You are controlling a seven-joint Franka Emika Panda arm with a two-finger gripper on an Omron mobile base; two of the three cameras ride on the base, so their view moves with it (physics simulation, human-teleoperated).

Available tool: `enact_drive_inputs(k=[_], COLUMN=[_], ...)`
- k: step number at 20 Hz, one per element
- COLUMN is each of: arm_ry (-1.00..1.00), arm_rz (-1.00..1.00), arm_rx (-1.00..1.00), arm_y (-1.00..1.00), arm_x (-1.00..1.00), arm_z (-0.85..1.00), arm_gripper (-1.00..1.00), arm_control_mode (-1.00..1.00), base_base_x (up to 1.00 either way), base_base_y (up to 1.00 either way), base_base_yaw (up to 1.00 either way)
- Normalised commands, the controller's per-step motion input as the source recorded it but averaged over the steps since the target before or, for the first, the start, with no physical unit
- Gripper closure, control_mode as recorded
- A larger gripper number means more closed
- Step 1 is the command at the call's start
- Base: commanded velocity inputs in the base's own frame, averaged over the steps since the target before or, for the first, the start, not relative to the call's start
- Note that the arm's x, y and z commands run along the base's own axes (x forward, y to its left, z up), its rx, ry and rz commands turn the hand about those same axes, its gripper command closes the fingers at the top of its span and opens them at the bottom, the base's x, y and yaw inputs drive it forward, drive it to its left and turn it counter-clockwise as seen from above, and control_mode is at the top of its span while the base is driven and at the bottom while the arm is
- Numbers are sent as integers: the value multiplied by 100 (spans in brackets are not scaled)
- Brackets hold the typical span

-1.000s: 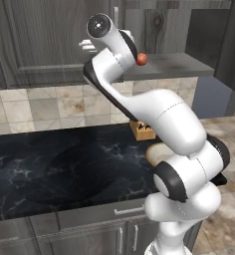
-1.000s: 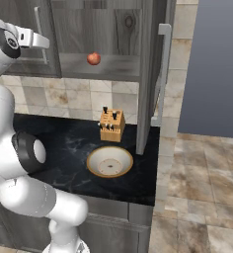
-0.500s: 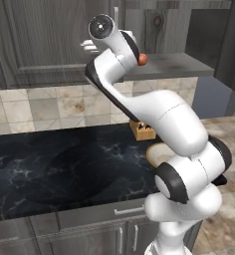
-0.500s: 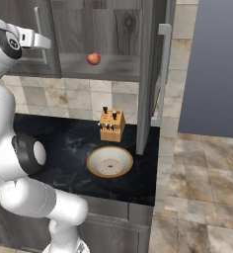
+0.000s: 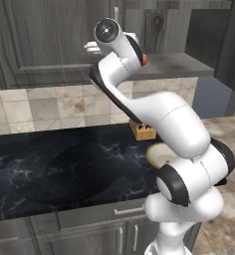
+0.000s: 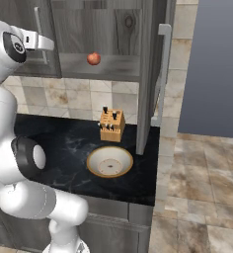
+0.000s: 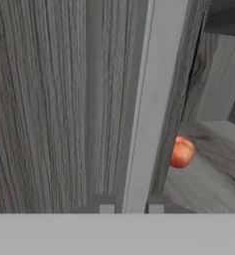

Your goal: Open the cabinet. Pick the peach and peach from the cabinet and place them into the bowl. Then close the cabinet.

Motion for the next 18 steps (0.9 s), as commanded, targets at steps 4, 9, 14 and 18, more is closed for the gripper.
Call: enact_drive_inputs(k=[4,9,14,18], arm_ry=[-21,-11,0,0], arm_rz=[7,9,2,0], arm_rx=[0,3,8,0], arm_y=[-1,-2,1,29], arm_x=[61,80,38,-21], arm_z=[-99,-93,-44,-24], arm_gripper=[100,100,100,100], arm_control_mode=[-100,-100,-100,-100], base_base_x=[0,0,0,0], base_base_y=[0,0,0,0], base_base_yaw=[0,0,0,0])
